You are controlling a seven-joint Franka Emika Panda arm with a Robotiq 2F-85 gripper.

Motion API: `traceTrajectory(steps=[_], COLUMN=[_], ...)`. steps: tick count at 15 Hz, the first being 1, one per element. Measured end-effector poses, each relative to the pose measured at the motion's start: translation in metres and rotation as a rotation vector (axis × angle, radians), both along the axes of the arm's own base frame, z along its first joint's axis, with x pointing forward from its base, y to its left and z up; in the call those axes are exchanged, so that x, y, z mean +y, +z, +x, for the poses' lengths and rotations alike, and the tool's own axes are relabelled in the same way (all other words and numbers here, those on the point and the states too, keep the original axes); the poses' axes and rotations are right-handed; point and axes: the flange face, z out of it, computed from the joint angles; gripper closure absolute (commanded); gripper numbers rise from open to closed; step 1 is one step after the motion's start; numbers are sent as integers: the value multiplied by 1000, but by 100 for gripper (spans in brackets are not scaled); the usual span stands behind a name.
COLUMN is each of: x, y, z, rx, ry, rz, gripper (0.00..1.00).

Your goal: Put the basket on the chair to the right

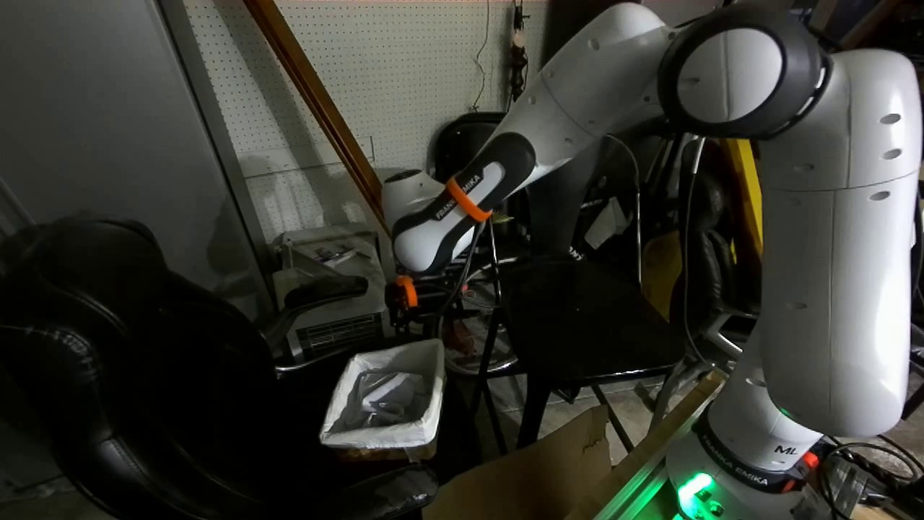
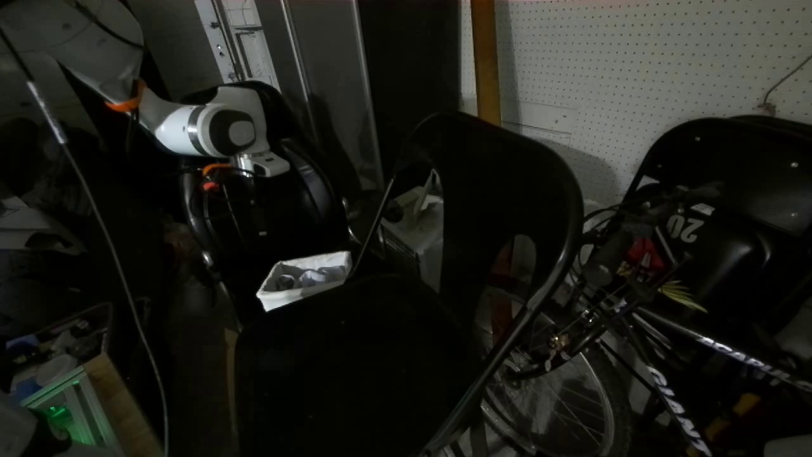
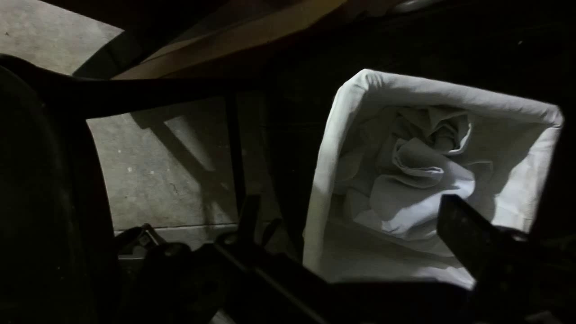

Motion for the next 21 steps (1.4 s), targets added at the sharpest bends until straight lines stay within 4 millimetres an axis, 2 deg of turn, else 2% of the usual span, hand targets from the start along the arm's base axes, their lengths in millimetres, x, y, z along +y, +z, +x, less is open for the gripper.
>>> traceTrajectory(steps=[4,6,16,21], x=[-5,-2,-1,-19], y=[-56,-75,-79,-116], z=[10,12,19,31], rx=[44,61,57,48], ry=[-39,-31,-37,-70], rz=[-75,-84,-83,-93], gripper=[0,0,0,0])
